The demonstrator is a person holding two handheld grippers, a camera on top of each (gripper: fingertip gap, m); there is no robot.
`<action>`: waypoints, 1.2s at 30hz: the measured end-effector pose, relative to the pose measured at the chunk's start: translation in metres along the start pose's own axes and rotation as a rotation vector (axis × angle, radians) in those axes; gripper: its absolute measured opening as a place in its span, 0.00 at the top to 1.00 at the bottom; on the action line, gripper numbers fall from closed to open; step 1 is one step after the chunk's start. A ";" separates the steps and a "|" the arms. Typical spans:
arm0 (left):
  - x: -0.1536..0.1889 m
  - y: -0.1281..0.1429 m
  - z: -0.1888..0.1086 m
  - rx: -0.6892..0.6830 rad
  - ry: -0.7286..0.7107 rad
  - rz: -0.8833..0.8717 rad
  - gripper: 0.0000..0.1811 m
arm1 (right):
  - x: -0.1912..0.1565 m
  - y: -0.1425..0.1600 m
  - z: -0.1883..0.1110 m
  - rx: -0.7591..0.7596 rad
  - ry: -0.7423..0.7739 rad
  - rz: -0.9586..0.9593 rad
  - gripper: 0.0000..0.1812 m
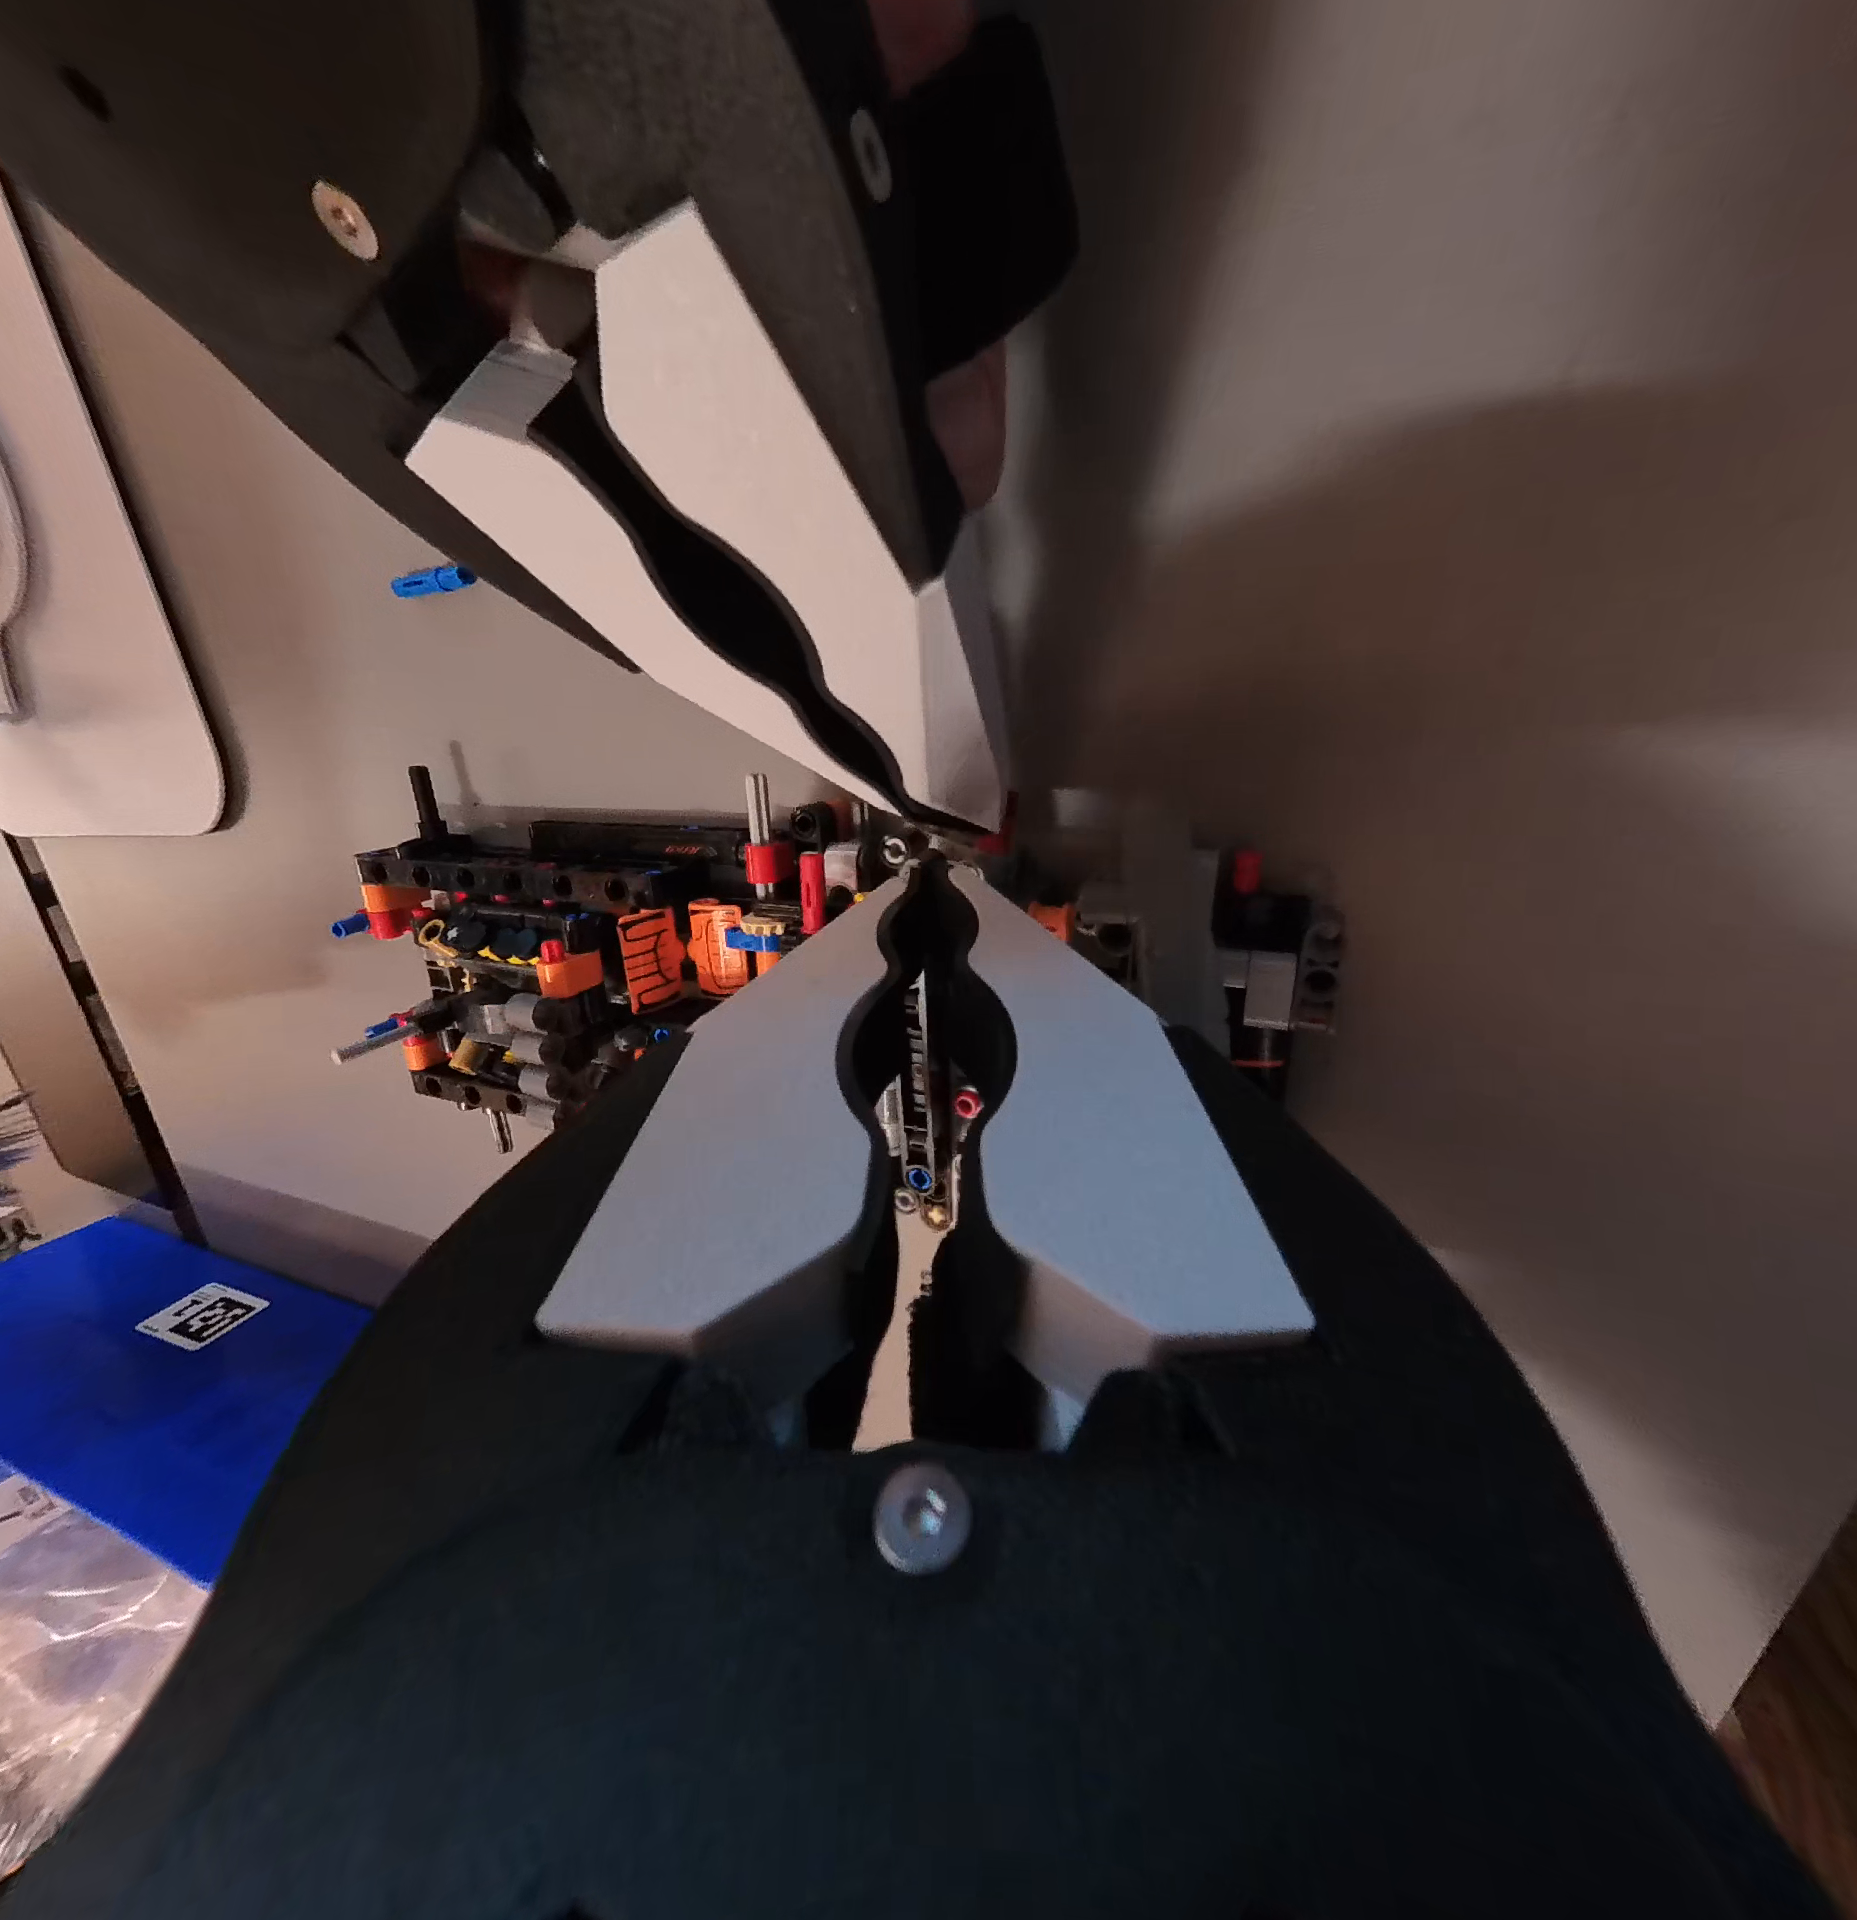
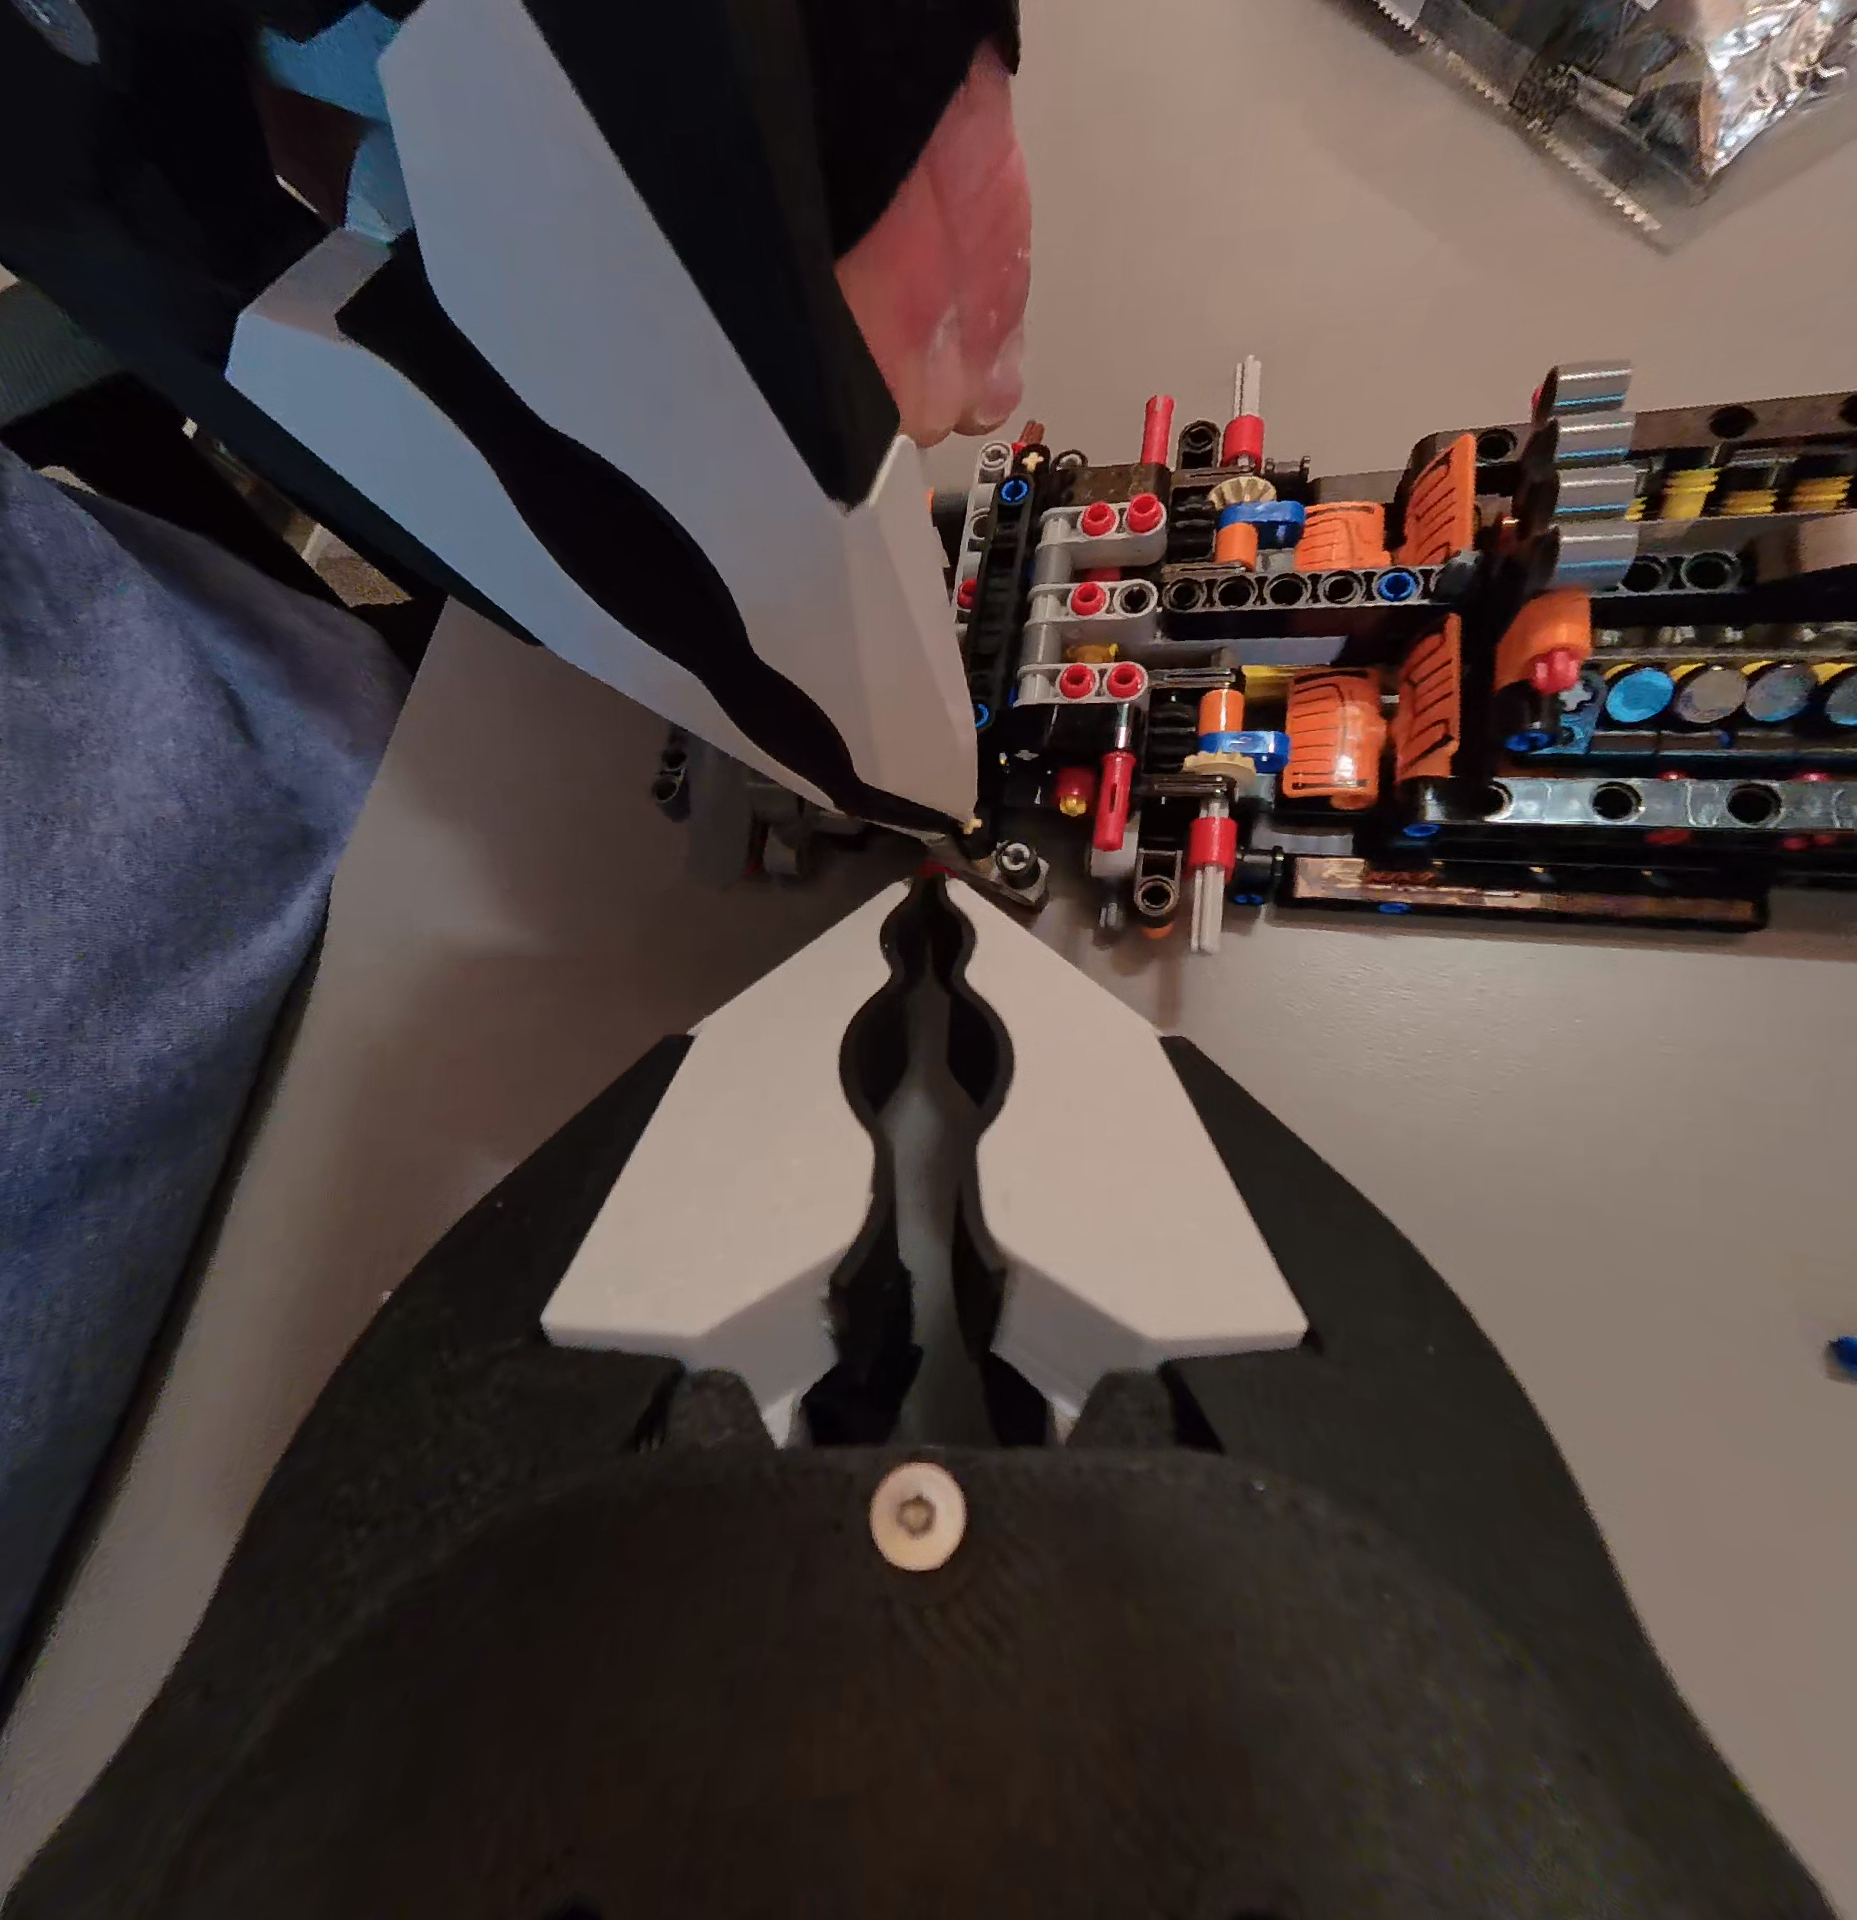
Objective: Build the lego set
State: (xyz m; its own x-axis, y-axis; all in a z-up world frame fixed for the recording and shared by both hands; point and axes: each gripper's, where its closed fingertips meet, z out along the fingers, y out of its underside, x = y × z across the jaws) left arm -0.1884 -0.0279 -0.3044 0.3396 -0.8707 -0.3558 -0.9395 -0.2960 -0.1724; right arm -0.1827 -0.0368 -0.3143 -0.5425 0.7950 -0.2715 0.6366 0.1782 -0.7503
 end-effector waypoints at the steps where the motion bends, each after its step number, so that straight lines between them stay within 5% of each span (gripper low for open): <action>1: 0.000 0.000 0.000 0.001 -0.001 0.001 1.00 | 0.000 0.000 0.000 0.003 -0.001 0.003 1.00; 19: 0.000 -0.004 0.001 0.011 -0.007 0.017 1.00 | 0.019 0.006 -0.001 -0.038 0.107 -0.110 0.93; 36: 0.003 -0.006 0.000 -0.001 -0.005 0.035 1.00 | 0.015 0.009 0.002 -0.051 0.096 -0.157 0.98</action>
State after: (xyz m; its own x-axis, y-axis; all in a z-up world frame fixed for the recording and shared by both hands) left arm -0.1815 -0.0287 -0.3040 0.3072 -0.8782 -0.3665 -0.9507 -0.2662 -0.1590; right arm -0.1864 -0.0247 -0.3263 -0.5841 0.8063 -0.0927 0.5766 0.3319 -0.7466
